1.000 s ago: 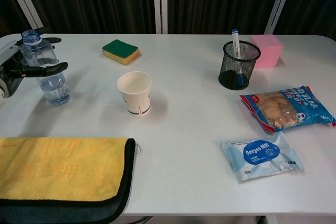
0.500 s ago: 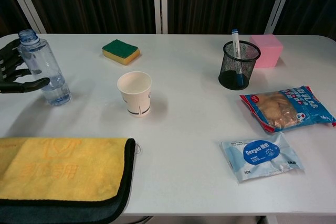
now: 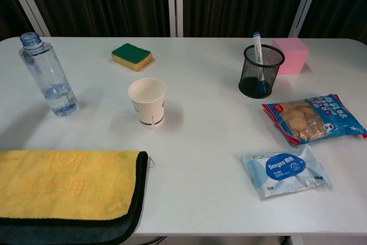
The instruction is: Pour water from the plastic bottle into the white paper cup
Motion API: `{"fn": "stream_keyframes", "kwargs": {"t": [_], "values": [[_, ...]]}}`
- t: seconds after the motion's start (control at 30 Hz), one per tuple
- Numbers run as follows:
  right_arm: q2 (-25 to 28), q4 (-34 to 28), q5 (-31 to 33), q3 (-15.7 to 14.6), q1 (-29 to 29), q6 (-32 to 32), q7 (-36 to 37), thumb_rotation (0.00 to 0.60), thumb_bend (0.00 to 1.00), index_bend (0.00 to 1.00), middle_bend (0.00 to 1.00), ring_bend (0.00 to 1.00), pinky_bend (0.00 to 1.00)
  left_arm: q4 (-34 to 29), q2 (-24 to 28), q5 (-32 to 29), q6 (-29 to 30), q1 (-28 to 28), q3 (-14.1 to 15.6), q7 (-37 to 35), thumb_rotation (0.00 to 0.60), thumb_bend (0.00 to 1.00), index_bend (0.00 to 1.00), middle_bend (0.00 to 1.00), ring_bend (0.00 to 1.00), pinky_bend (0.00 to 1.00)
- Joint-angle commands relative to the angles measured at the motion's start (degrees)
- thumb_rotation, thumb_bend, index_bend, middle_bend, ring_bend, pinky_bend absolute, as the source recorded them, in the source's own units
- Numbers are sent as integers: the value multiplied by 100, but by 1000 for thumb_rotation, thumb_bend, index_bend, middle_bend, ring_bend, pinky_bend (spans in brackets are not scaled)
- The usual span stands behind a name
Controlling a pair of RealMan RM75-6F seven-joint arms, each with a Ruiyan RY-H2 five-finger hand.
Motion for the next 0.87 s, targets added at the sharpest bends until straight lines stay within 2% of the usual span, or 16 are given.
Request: {"fn": "stream_keyframes", "kwargs": {"t": [0.03,0.1,0.17,0.23,0.27,0.33,0.37,0.53,0.6,0.7,0.87], "values": [[-23,-8,-6,-27,2,-35,-29,541,235,0,0,0,0,-240,464,161,505,268,18,473,600,148,0,53,43,216],[-56,-8,-9,-54,4,-71,-51,540,236,0,0,0,0,-115,587,131,724,368,-55,906,600,180,5,91,69,246],[-83,3,-27,-85,8,-102,-78,540,236,0,0,0,0,21,746,195,813,451,20,1588,600,197,54,143,96,251],[-84,3,-49,-124,16,-154,-113,542,232,0,0,0,0,20,960,308,812,520,175,2604,600,197,179,196,118,245],[-77,-6,-58,-141,19,-176,-129,542,225,0,0,0,0,-44,1068,351,787,548,248,3130,600,193,207,199,118,240],[-66,-23,-80,-173,24,-211,-171,541,211,0,0,0,0,-375,1308,360,696,615,359,4174,599,169,233,198,116,222],[-64,-38,-99,-198,25,-232,-200,541,205,0,0,0,0,-741,1489,326,612,658,417,4738,597,152,215,193,109,212],[-101,-70,-143,-280,4,-264,-353,540,197,0,0,0,0,-2024,2117,209,446,791,556,6173,559,133,142,171,89,194],[-122,-78,-124,-298,-11,-278,-422,540,197,0,0,0,0,-2391,2285,182,391,828,604,6612,561,132,121,162,84,190],[-123,-106,-66,-335,-21,-363,-522,540,198,0,0,0,0,-2676,2423,185,325,852,643,6865,559,129,87,130,68,170],[-155,-84,-74,-342,-36,-344,-531,541,196,0,0,0,0,-2728,2438,164,302,878,593,6970,540,96,59,97,51,151]]}}
